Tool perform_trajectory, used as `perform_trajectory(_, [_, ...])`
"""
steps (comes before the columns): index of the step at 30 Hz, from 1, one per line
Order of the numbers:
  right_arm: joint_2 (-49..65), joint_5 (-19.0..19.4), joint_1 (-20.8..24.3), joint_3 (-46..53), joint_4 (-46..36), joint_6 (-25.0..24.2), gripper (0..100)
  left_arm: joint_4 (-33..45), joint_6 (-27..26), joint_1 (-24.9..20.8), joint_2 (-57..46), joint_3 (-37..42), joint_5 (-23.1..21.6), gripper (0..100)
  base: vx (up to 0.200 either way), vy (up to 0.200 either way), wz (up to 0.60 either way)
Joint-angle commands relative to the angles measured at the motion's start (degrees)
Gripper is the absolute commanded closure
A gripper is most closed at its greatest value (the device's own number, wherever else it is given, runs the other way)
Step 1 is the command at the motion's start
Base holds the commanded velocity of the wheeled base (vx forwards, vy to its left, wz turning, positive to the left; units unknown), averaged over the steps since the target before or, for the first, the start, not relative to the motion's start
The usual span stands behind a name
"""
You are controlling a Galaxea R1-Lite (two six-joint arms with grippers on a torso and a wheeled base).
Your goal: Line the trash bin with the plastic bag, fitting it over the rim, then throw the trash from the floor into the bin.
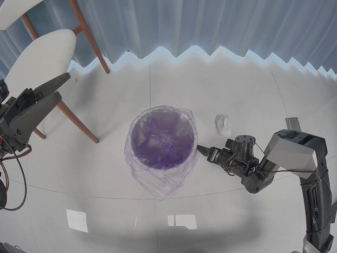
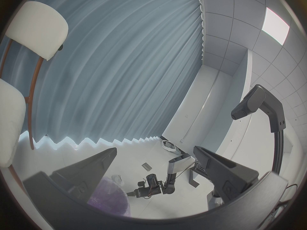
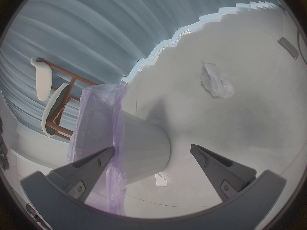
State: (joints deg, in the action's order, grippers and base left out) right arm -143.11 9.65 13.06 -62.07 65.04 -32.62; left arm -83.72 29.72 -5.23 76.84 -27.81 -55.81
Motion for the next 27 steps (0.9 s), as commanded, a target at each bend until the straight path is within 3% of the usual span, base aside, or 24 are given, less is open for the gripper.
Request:
perform_trajectory(1, [-0.6, 0.1, 0.1, -1.0, -0.3, 0.5, 0, 0.0, 0.0, -0.1, 0.2, 0.3, 0.0, 0, 0.0, 0.0, 0.0])
perform_trajectory(7, [-3.1, 0.1, 0.5, -6.0, -4.1, 0.5, 0, 0.0, 0.0, -0.2, 0.2, 0.7, 0.0, 0, 0.0, 0.0, 0.0])
perform_trajectory(16, [-8.9, -0.2, -0.2, -20.7, -17.6, 2.3, 0, 0.0, 0.0, -0.2, 0.3, 1.2, 0.0, 0, 0.0, 0.0, 0.0])
perform_trajectory(27, [-12.0, -0.3, -1.8, -25.9, -22.5, 3.5, 0, 0.0, -0.1, -0.2, 0.3, 1.3, -0.1, 0, 0.0, 0.0, 0.0])
